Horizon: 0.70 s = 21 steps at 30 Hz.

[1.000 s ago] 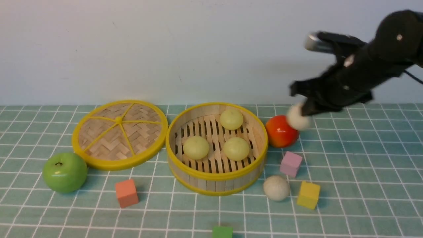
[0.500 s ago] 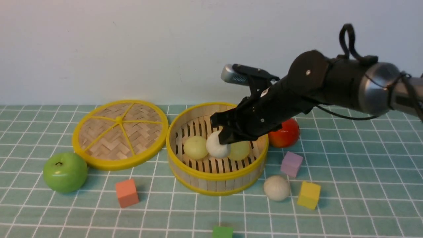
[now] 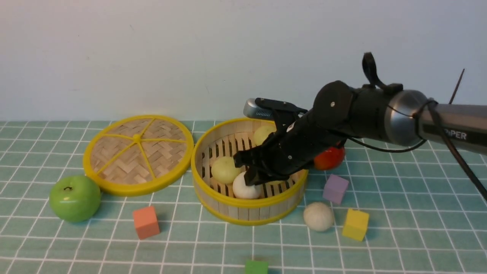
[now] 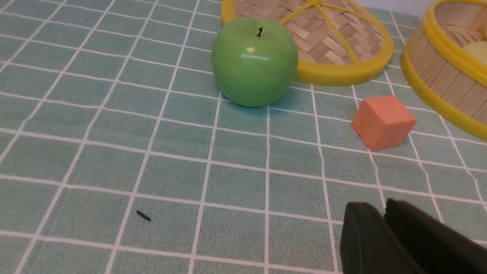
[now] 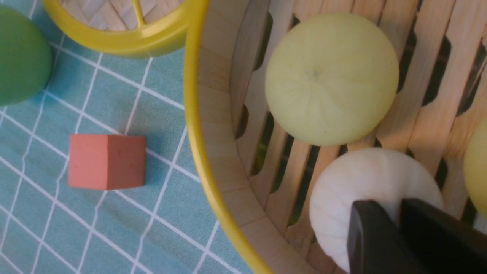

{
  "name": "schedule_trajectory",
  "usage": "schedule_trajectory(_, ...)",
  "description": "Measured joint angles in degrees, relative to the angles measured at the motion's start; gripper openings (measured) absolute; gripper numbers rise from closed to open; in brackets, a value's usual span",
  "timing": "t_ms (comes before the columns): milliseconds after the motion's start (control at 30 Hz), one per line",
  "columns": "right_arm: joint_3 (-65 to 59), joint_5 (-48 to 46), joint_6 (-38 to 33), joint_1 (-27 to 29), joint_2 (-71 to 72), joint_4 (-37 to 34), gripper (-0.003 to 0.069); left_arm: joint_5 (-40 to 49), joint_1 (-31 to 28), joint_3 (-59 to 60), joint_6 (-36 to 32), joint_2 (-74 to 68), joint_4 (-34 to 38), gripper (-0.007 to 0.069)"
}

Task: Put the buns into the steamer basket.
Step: Use the right arm to put the steamed stuffed bun into the steamer, then use the right arm to grab a steamed stuffed bun

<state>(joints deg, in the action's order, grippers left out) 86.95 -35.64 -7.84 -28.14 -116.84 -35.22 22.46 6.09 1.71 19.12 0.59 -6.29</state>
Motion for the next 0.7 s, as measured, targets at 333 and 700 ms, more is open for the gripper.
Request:
schedule_trajectory(333,-1.5,-12.4,7.5,0.1,10.7,15.6,0.0402,0.0,0.0,0.0,0.0,0.0,0.0,0.0102)
schedule_trajectory(700,-18.5,-4.5,23.4,0.8,14.9,30.2,0.0207,0.0,0.0,0.0,0.0,0.0,0.0,0.0110)
